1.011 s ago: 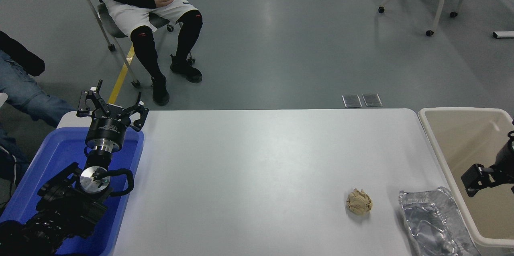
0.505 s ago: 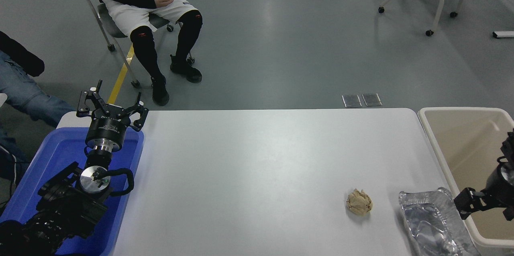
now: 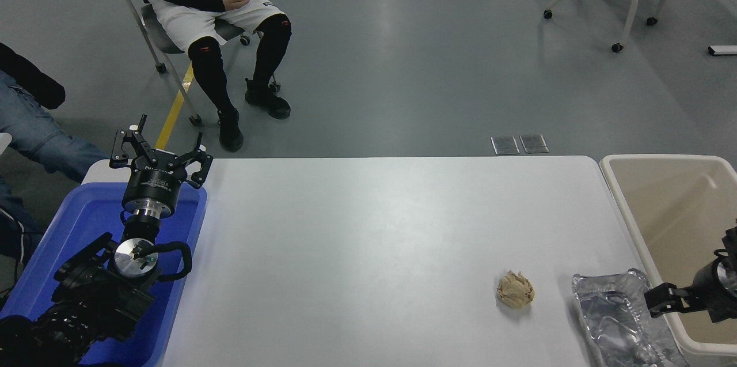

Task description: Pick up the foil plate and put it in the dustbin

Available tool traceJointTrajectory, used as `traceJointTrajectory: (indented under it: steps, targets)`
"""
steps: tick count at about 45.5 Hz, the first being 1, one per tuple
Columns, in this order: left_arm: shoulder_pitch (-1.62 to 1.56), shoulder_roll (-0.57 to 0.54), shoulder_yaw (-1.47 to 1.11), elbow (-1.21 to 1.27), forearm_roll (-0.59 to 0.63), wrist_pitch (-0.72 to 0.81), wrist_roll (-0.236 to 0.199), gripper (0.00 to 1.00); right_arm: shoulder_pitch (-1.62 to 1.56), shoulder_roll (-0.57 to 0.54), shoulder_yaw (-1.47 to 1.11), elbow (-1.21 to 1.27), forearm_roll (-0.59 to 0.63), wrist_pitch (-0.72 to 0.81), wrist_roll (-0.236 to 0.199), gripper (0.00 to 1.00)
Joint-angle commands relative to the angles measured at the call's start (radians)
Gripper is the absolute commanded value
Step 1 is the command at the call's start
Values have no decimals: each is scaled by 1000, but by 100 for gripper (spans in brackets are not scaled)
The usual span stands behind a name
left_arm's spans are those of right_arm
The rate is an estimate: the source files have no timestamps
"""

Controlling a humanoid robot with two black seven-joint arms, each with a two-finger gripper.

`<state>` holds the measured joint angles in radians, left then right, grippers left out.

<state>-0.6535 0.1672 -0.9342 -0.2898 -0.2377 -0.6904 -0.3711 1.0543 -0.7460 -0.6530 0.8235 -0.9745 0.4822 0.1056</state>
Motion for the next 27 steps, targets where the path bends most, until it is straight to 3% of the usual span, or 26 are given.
traceJointTrajectory:
  steps: [1,12,21,27]
  targets:
    - [0,0,0,0,0,0,0,99,-23,-3,15,19,-38,-54,-9,100]
    - [0,0,0,0,0,-1,0,99,-31,-3,78,34,-33,-54,-18,100]
    - [0,0,0,0,0,-1,0,99,-69,-1,93,40,-24,-79,-109,100]
    - [0,0,0,0,0,-1,0,99,-86,-4,104,43,-23,-83,-113,100]
